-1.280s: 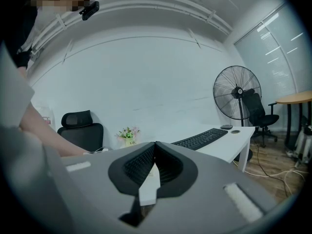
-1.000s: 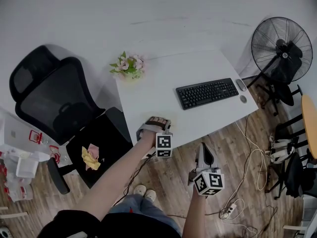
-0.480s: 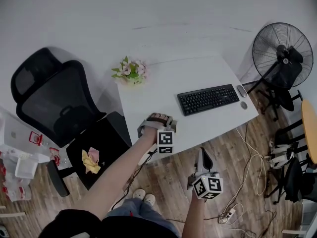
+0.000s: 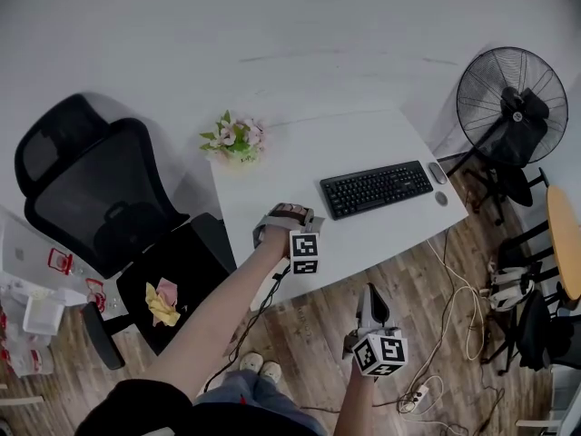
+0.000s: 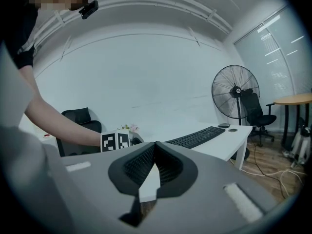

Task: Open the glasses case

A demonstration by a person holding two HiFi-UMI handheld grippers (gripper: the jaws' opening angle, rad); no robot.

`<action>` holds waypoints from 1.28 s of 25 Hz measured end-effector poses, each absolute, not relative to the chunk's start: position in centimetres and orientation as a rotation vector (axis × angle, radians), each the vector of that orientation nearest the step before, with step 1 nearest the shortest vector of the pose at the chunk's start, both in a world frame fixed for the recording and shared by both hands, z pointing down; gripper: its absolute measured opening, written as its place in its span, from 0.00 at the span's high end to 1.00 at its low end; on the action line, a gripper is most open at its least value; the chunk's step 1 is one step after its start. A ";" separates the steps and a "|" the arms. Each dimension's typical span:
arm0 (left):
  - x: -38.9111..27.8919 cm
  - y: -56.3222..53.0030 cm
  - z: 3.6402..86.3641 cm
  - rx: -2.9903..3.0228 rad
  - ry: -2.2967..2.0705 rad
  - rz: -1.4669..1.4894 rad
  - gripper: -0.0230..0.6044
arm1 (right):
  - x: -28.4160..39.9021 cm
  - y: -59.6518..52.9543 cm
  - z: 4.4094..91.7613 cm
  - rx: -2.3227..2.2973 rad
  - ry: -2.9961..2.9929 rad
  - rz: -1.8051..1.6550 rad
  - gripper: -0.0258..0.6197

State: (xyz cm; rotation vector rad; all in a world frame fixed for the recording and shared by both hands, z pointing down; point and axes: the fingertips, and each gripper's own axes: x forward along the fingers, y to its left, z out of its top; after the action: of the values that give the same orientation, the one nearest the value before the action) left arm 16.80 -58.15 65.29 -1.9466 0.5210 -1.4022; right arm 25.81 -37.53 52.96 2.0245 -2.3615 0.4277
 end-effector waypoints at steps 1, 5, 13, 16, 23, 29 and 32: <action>16.8 -58.3 65.3 -1.947 0.520 -1.404 0.92 | 26.0 -37.4 53.0 2.030 -2.355 0.429 0.94; 16.8 -58.6 65.5 -1.951 0.517 -1.404 0.92 | 26.4 -37.1 53.0 2.050 -2.336 0.430 0.94; 16.9 -58.3 65.2 -1.954 0.516 -1.398 0.92 | 26.5 -36.6 52.2 2.055 -2.334 0.409 0.94; 16.9 -57.7 65.0 -1.964 0.513 -1.380 0.92 | 26.3 -36.3 52.3 2.055 -2.335 0.410 0.94; 16.3 -55.5 63.4 -2.060 0.569 -1.309 0.92 | 25.3 -36.1 51.6 2.040 -2.367 0.393 0.94; 15.0 -53.8 60.1 -2.318 0.761 -1.154 0.93 | 24.1 -36.4 50.8 2.016 -2.405 0.369 0.94; 14.2 -53.0 57.2 -2.486 0.906 -1.020 0.95 | 23.6 -36.6 50.2 2.000 -2.428 0.348 0.94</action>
State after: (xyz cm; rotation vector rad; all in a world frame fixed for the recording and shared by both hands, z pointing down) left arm 14.15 -53.02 57.24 -2.4861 0.9063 -1.0204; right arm 23.59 -36.63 50.19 2.0000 -2.4283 0.3478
